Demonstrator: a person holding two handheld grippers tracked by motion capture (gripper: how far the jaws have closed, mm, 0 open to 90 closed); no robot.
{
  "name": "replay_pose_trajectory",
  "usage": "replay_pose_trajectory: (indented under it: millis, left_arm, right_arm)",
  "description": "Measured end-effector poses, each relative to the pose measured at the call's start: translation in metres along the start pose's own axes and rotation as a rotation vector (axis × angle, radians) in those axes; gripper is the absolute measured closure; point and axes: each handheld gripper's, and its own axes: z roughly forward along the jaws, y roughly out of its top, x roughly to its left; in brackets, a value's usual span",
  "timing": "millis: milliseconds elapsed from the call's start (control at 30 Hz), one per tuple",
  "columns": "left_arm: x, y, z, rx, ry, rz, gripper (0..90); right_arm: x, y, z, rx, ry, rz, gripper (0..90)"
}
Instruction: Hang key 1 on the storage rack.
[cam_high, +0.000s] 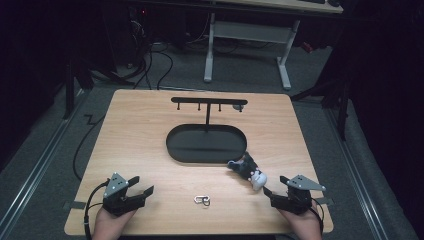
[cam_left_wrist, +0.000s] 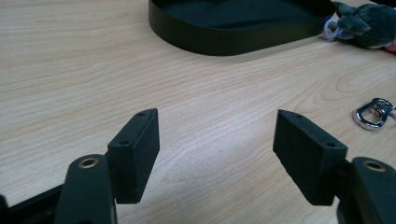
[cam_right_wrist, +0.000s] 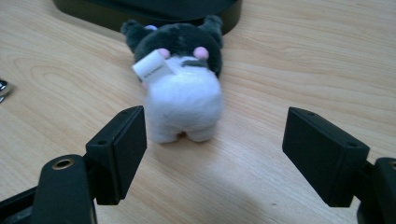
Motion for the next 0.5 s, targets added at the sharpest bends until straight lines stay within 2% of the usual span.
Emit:
replay_pose_trajectory:
  millis: [100, 233, 300, 400, 433, 500]
  left_arm:
    - [-0.001, 0.000, 0.000, 0.003, -0.003, 0.001, 32.1]
    - [-0.003, 0.001, 0.001, 0.004, -0.009, 0.012, 32.1]
    - [-0.004, 0.001, 0.002, 0.007, -0.012, 0.020, 31.9]
    - [-0.005, 0.001, 0.003, 0.006, -0.023, 0.017, 31.2]
    - [-0.006, 0.001, 0.003, 0.008, -0.022, 0.024, 31.2]
    - [-0.006, 0.001, 0.003, 0.008, -0.023, 0.033, 31.2]
  right_arm:
    - [0.005, 0.003, 0.001, 0.008, 0.007, -0.030, 22.0]
    - [0.010, 0.004, 0.002, 0.016, 0.014, -0.045, 20.7]
    - [0.012, 0.006, 0.004, 0.029, 0.051, -0.012, 18.8]
    - [0.013, 0.007, 0.004, 0.050, 0.040, -0.034, 19.2]
    - [0.014, 0.009, 0.004, 0.064, 0.020, -0.058, 19.0]
    - [0.014, 0.010, 0.004, 0.077, 0.006, -0.064, 18.4]
